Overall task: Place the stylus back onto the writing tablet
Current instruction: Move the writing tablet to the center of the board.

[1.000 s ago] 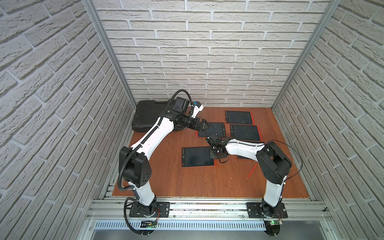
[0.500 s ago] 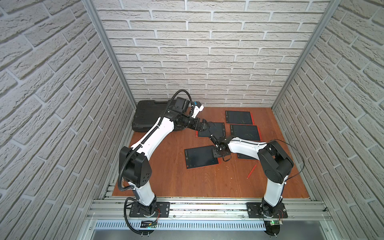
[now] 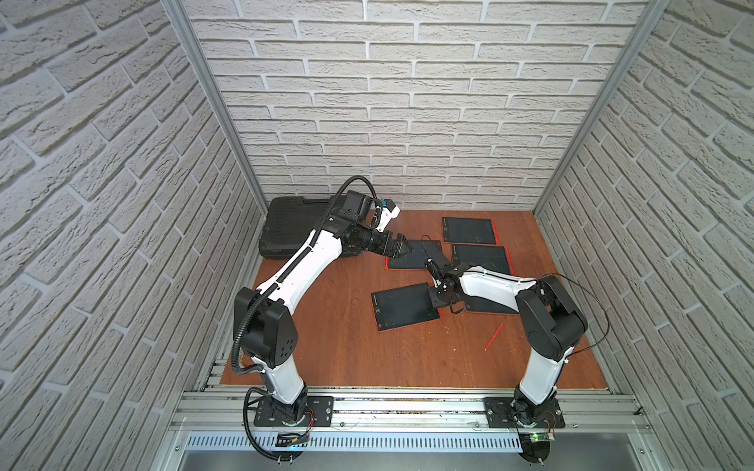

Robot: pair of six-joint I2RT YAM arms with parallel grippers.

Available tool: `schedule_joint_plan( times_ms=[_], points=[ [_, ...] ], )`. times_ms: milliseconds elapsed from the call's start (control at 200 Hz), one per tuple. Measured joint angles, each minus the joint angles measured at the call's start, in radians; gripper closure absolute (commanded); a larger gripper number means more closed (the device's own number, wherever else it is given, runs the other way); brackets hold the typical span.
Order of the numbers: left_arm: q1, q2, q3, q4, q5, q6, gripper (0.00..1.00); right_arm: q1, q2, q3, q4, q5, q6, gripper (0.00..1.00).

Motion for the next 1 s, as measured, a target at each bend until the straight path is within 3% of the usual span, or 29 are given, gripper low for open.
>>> schedule_joint_plan(
  times_ms=[230,510,705,875,1000],
  points=[
    [-0.007,0.000,-0.006,0.001,0.002,0.016,0.02,0.000,-0.174,-0.089,-0.017,-0.035,0.044,0.75],
    [-0.072,-0.064,-0.095,0.008,0.033,0.043,0.02,-0.029,-0.425,-0.227,-0.058,-0.050,0.191,0.71],
    [-0.185,-0.186,-0.261,0.071,-0.031,0.058,0.02,-0.114,-0.565,-0.311,-0.126,-0.061,0.262,0.68],
    [-0.313,-0.290,-0.460,0.225,-0.164,0.052,0.02,-0.195,-0.648,-0.371,-0.187,-0.058,0.302,0.51],
    [-0.370,-0.339,-0.584,0.348,-0.233,0.037,0.02,-0.260,-0.689,-0.420,-0.209,-0.058,0.315,0.49]
  ],
)
